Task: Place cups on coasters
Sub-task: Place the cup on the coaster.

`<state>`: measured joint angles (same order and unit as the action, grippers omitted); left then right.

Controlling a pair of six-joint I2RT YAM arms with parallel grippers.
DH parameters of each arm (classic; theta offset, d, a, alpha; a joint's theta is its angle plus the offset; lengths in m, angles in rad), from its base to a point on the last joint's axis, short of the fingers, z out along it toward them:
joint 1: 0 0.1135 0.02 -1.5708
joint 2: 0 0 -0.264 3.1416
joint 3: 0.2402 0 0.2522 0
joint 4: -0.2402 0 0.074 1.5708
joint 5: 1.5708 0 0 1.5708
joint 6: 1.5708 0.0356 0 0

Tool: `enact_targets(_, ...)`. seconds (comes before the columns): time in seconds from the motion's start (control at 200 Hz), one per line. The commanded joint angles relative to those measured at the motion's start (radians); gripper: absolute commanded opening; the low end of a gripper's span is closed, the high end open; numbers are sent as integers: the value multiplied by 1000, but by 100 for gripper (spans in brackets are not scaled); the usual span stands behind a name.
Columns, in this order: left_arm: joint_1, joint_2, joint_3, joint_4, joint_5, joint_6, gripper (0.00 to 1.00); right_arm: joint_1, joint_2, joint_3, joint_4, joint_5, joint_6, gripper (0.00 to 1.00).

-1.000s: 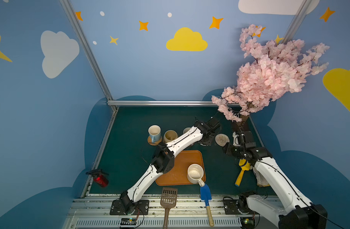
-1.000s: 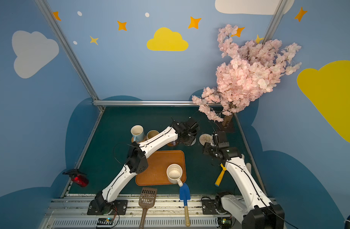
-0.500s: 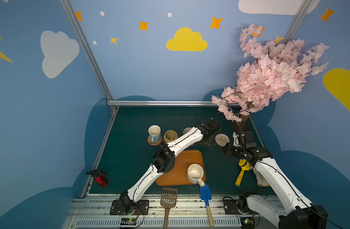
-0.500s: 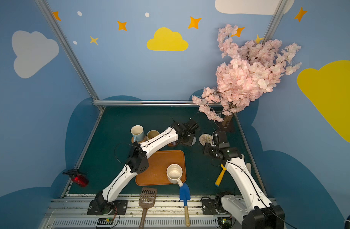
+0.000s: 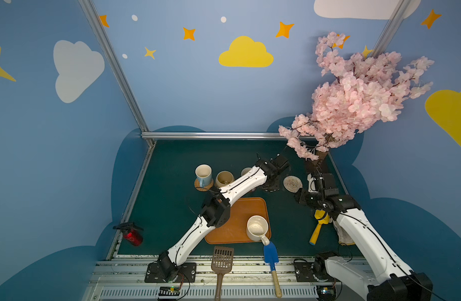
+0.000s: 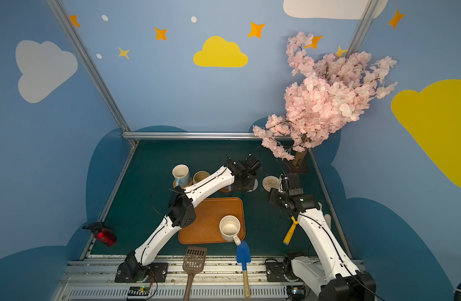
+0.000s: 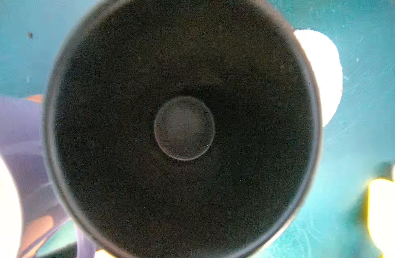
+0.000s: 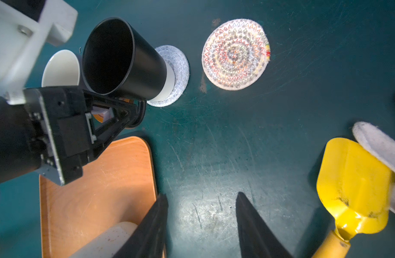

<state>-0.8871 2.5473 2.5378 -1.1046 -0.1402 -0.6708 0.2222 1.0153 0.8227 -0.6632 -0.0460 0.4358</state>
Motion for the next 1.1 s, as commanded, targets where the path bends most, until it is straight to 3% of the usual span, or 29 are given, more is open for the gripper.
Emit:
enact_targets(0.0,0,14,36,33,41,-28,16,-6,-14,-11,-15,1,-11,51)
enact_targets(0.27,-1,-1,43,26,-26,-2,47,-6,-17,-25,-7,-8,-6,50)
enact_targets(0.385,-3,-10,42,23,-41,8,53,-6,-11,-20,-6,-16,-5,50)
enact_targets(0.415,-3,-13,42,23,-42,9,58,-6,-11,-19,-5,-20,-5,50)
enact_targets(0.47,-4,-23,42,23,-49,17,83,-6,-14,-20,-1,-25,-9,51)
enact_targets(0.531,-3,-35,41,28,-54,29,99,-6,-19,-23,2,-29,-15,53)
enact_targets(0.591,-5,-49,39,34,-69,41,100,-6,-23,-34,17,-51,-25,64)
enact_targets(0.616,-6,-55,39,35,-79,46,99,-6,-23,-34,16,-53,-25,72)
enact_targets(0.631,-6,-60,39,34,-84,46,100,-6,-23,-34,13,-54,-24,84)
enact_targets(0.661,-6,-68,39,35,-89,54,99,-6,-25,-36,14,-54,-23,91)
enact_targets(0.931,-16,-173,34,4,-141,82,99,-3,-96,-76,46,-110,-76,92)
enact_targets(1.091,-17,-248,32,-29,-169,92,99,27,-156,-92,64,-210,-104,91)
